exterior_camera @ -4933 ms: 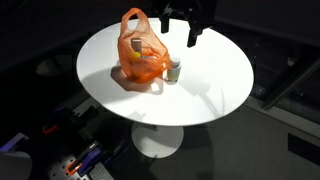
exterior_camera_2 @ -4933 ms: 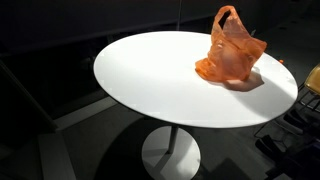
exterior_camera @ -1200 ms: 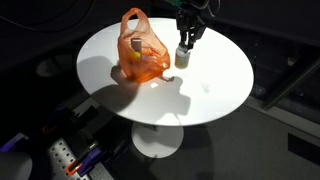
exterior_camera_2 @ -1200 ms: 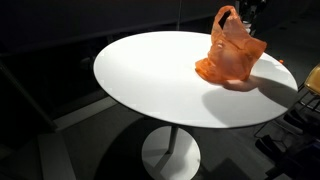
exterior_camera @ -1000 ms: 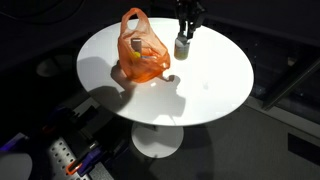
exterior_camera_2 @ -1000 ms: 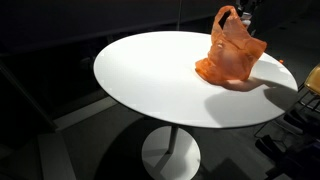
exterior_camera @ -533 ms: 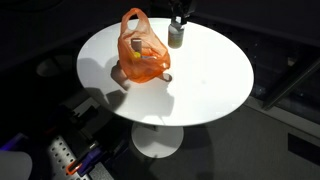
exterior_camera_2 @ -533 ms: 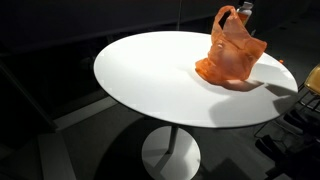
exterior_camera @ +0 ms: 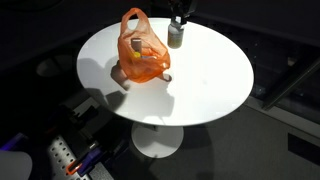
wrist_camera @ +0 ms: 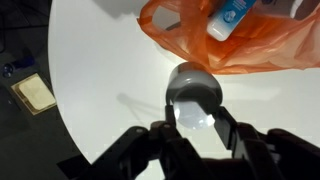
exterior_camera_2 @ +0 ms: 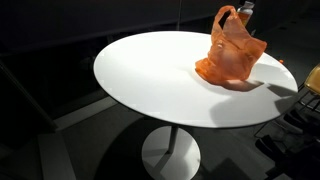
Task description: Put the white container in the orange plastic bag.
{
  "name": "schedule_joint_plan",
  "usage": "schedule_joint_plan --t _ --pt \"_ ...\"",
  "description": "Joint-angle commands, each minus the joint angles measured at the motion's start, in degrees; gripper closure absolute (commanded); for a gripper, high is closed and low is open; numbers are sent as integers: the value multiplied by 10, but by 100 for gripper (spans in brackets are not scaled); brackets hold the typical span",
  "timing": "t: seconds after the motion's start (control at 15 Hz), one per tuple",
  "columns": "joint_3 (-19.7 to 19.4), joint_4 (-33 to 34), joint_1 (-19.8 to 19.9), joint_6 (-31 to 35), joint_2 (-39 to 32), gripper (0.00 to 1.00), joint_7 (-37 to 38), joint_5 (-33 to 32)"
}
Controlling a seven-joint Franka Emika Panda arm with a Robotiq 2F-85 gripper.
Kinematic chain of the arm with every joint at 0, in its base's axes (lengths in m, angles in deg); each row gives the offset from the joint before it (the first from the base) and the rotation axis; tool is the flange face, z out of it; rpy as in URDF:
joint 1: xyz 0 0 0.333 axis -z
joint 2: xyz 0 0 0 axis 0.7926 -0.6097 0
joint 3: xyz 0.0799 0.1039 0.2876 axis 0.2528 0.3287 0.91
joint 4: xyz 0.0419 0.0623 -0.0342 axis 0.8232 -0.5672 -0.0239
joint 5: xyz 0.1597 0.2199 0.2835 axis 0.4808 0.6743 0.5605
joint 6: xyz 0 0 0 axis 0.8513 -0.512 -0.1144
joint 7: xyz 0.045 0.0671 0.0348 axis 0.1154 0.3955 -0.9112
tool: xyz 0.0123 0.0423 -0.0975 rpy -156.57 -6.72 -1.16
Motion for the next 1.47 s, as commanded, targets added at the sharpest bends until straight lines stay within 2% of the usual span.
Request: schedule_joint_plan --t 0.0,0.8,1.4 --pt "9 -4 -3 9 3 81 -4 -6" --pt "41 -45 -30 11 8 81 -23 -10" --pt "46 -96 -34 5 15 81 -39 -17"
